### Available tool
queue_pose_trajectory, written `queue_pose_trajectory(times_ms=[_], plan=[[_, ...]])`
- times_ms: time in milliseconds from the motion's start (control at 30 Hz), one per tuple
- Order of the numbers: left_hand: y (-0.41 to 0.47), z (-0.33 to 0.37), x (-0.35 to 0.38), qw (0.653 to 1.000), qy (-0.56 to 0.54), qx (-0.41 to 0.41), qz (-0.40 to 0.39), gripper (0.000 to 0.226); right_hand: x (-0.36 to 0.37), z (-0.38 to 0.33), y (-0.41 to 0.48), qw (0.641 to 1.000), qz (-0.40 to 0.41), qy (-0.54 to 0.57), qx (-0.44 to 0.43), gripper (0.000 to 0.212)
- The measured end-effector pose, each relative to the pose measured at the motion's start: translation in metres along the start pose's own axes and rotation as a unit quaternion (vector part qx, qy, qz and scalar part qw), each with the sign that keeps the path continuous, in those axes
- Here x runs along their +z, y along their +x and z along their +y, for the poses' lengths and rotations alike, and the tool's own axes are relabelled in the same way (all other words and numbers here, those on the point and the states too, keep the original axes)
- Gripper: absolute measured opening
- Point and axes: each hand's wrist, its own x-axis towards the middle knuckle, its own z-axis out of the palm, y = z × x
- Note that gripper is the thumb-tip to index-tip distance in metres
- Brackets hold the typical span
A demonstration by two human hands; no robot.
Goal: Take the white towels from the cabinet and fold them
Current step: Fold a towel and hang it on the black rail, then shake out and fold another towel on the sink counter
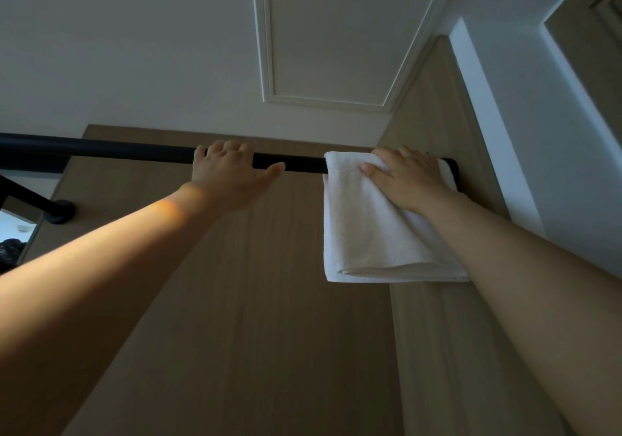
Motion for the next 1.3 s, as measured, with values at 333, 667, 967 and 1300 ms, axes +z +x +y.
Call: queue_pose_trajectory(times_ms=[333, 667, 967, 1300], plan=[[-0.05, 0.017, -0.007, 0.995, -0.068, 0.067, -0.026, 0.083, -0.042, -0.017, -0.054, 0.995, 0.059, 0.071, -0.047, 0.05], [-0.208, 0.044, 0.004, 0.963, -0.157, 0.156, -0.154, 0.076, -0.017, -0.031, -0.25, 0.995, -0.033, 0.064, -0.073, 0.044], [-0.376, 0.056, 0.06, 0.907, -0.198, 0.142, -0.344, 0.069, 0.043, -0.031, -0.419, 0.96, -0.273, 0.061, 0.009, 0.041], [-0.553, 0.061, 0.069, 0.821, -0.224, 0.018, -0.525, 0.073, 0.067, -0.032, -0.573, 0.868, -0.485, 0.092, 0.048, 0.049]])
